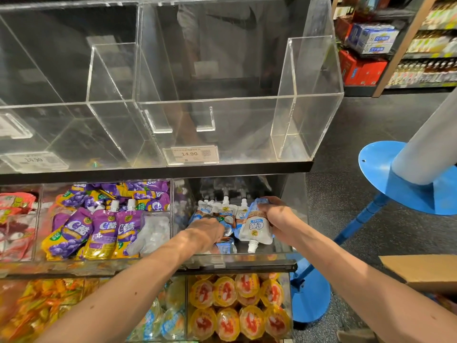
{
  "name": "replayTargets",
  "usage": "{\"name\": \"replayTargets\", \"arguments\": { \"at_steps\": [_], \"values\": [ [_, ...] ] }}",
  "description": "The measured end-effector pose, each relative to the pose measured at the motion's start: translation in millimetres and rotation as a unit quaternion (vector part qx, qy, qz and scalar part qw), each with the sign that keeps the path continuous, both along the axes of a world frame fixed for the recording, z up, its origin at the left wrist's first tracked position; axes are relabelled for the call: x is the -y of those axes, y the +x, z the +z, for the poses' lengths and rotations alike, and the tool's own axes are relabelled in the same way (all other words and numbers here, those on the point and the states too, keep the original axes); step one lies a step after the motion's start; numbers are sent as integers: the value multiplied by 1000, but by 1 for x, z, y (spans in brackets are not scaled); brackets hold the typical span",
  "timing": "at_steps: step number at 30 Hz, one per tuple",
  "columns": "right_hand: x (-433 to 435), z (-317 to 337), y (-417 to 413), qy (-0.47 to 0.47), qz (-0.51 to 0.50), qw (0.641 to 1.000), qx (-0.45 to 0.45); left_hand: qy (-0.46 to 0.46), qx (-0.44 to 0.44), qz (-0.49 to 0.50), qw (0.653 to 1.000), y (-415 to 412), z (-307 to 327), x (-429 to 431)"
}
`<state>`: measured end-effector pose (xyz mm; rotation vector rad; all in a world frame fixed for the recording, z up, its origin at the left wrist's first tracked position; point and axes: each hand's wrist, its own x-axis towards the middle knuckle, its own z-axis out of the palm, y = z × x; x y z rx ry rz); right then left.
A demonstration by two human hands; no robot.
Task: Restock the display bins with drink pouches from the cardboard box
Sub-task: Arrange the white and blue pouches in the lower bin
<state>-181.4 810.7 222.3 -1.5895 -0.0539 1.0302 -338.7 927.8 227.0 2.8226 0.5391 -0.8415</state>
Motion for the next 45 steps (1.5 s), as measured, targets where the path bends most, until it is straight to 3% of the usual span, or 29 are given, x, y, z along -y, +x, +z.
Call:
{"name": "replayTargets", "arguments": {
  "at_steps": [7,12,16,18,20,22,24,26,28,30,34,39,42,45],
  "values": [
    [-6,0,1,24,-3,998,53,18,-35,-32,999,7,1,9],
    [-2,9,10,11,5,992,126,-40,-61,72,995,9,11,5],
    [8,14,16,1,60,975,213,-131,132,175,967,15,22,-4],
    [12,17,15,3,132,948,291,-188,225,221,930,24,25,-1],
    [12,20,14,7,190,906,378,-364,276,307,835,33,27,2],
    [10,18,16,16,219,871,440,-515,261,341,742,37,31,3],
    [8,15,17,17,245,841,482,-558,253,322,722,38,30,4],
    [5,7,19,-3,276,805,525,-512,290,310,747,40,24,6],
    [0,-4,18,-13,289,793,536,-369,327,301,816,44,10,5],
    [-4,-15,17,-38,295,802,518,-218,320,264,883,47,-7,3],
    [-10,-34,18,-74,312,836,446,-83,276,173,942,49,-35,5],
    [-19,-52,21,-174,390,787,445,72,210,114,968,56,-55,6],
    [-21,-64,16,-184,390,784,447,69,164,120,977,53,-56,0],
    [-23,-69,11,-206,412,759,460,54,124,124,983,52,-49,2]
  ]
}}
